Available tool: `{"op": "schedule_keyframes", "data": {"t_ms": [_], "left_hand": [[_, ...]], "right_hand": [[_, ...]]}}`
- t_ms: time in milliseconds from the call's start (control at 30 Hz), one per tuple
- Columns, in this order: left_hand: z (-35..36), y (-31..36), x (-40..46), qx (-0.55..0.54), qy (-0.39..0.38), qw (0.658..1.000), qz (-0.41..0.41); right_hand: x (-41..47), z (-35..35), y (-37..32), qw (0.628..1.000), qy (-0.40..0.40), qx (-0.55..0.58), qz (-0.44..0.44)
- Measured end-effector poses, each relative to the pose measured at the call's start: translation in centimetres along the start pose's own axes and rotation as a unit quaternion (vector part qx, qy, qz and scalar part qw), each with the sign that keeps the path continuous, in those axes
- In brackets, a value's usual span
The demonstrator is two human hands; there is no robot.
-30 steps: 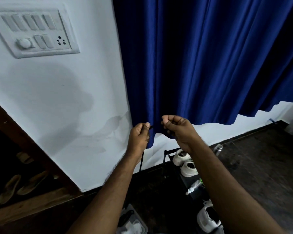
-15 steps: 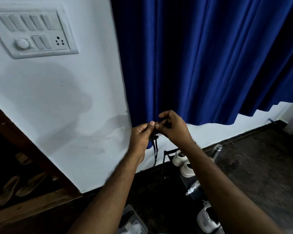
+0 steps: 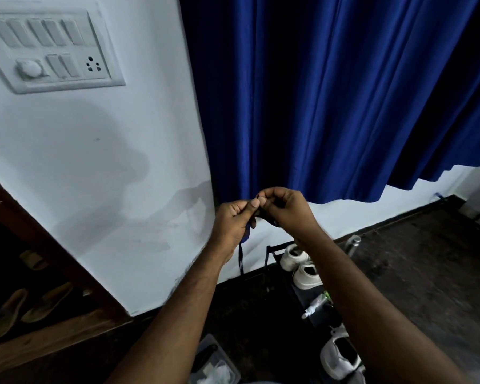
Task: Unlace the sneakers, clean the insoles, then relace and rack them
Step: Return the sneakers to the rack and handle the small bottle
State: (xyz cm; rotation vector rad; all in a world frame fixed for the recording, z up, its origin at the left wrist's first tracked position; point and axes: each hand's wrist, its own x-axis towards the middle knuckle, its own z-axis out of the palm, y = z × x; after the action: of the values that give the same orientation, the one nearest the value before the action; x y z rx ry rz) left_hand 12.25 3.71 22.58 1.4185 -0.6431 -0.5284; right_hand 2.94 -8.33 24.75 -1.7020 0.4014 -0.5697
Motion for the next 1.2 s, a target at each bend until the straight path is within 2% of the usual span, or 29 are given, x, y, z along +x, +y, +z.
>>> {"op": "schedule_keyframes", "data": {"t_ms": [200, 333, 467, 567, 700, 800, 833, 900, 967, 1000, 1033, 1100, 1133, 1200], "left_hand": [[0.3, -0.2, 0.1, 0.033, 0.024, 0.999, 0.006], [-0.1, -0.1, 0.1, 0.111, 0.021, 0.992, 0.056], [-0.5, -0.1, 0.2, 0.205, 0.017, 0.974, 0.098], [-0.5, -0.1, 0.1, 0.19, 0.012, 0.978, 0.081], [-0.4, -0.3, -0.3, 0.108, -0.021, 0.994, 0.016], [-0.3, 0.0, -0.6, 0.082, -0.033, 0.996, -0.02], [-0.3, 0.0, -0.6, 0.066, -0.028, 0.997, -0.031], [-0.6, 0.0, -0.6, 0.024, -0.017, 0.998, -0.056], [-1.3, 0.2, -0.3, -0.037, 0.002, 0.995, -0.092], [-1.7, 0.3, 0.0, -0.071, 0.014, 0.991, -0.109], [-2.1, 0.4, 0.3, -0.103, 0.023, 0.987, -0.121], [-2.5, 0.9, 0.9, -0.153, 0.033, 0.98, -0.121], [-2.5, 1.3, 1.1, -0.174, 0.037, 0.977, -0.114], [-2.2, 2.1, 1.6, -0.214, 0.032, 0.972, -0.096]], "right_hand": [[0.0, 0.3, 0.1, 0.999, 0.026, -0.034, -0.008], [0.1, 0.0, 0.2, 0.991, 0.024, -0.124, -0.039], [0.1, 0.0, -0.3, 0.985, 0.018, -0.165, -0.048], [0.0, 0.1, -0.3, 0.982, 0.035, -0.176, -0.057], [0.2, 0.2, -0.1, 0.994, 0.075, -0.077, -0.026], [0.1, 0.1, -0.9, 0.992, 0.098, 0.073, -0.027], [0.1, 0.1, -1.2, 0.985, 0.076, 0.153, -0.024], [0.1, -0.1, -1.8, 0.943, 0.024, 0.331, 0.002], [0.2, -0.6, -2.2, 0.904, 0.02, 0.427, 0.027], [0.4, -0.9, -2.1, 0.907, 0.031, 0.418, 0.039], [0.4, -1.1, -1.9, 0.927, 0.046, 0.37, 0.042], [0.8, -1.6, -0.3, 0.986, 0.069, 0.15, 0.02], [0.9, -1.7, 0.7, 0.998, 0.064, 0.025, -0.004], [0.8, -1.4, 2.6, 0.988, 0.031, -0.146, -0.044]]}}
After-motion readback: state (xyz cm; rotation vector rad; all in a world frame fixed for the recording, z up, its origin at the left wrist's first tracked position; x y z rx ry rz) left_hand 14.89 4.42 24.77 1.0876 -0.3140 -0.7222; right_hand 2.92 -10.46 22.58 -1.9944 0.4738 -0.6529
